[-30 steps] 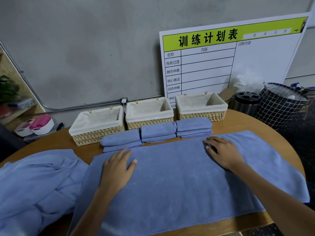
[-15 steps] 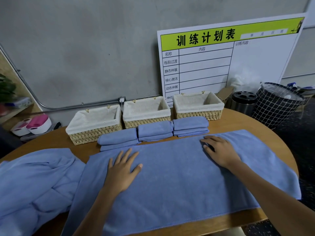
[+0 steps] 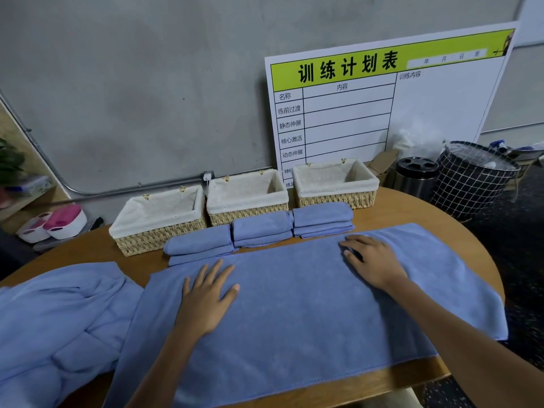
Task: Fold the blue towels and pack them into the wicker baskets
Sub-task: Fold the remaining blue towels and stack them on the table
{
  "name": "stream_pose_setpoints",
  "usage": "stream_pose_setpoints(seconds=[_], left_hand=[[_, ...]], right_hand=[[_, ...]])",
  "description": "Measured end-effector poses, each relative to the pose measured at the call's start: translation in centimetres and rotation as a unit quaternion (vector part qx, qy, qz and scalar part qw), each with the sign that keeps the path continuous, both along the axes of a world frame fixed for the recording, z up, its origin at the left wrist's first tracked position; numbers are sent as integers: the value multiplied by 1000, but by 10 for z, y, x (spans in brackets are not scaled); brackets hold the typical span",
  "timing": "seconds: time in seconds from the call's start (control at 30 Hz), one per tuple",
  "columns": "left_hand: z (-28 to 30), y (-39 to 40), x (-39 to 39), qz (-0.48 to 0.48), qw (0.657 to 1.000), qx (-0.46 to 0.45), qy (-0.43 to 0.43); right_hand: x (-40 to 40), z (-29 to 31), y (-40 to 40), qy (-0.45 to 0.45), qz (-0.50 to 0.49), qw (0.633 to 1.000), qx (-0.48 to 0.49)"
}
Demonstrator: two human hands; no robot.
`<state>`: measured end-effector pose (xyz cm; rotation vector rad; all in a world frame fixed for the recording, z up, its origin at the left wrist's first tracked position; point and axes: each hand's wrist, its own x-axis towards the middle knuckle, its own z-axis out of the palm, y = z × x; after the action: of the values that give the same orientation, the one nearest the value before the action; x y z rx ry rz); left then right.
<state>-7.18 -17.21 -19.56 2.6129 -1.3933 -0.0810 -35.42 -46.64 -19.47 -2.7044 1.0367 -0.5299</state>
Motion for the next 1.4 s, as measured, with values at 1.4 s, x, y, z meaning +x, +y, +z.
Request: stream_pose_setpoints(seconds=[1.4], left_hand=[[8,-41,17,-11,969,-235,-80]], right_hand=[[5,7,-43,-120,18,993,-10]])
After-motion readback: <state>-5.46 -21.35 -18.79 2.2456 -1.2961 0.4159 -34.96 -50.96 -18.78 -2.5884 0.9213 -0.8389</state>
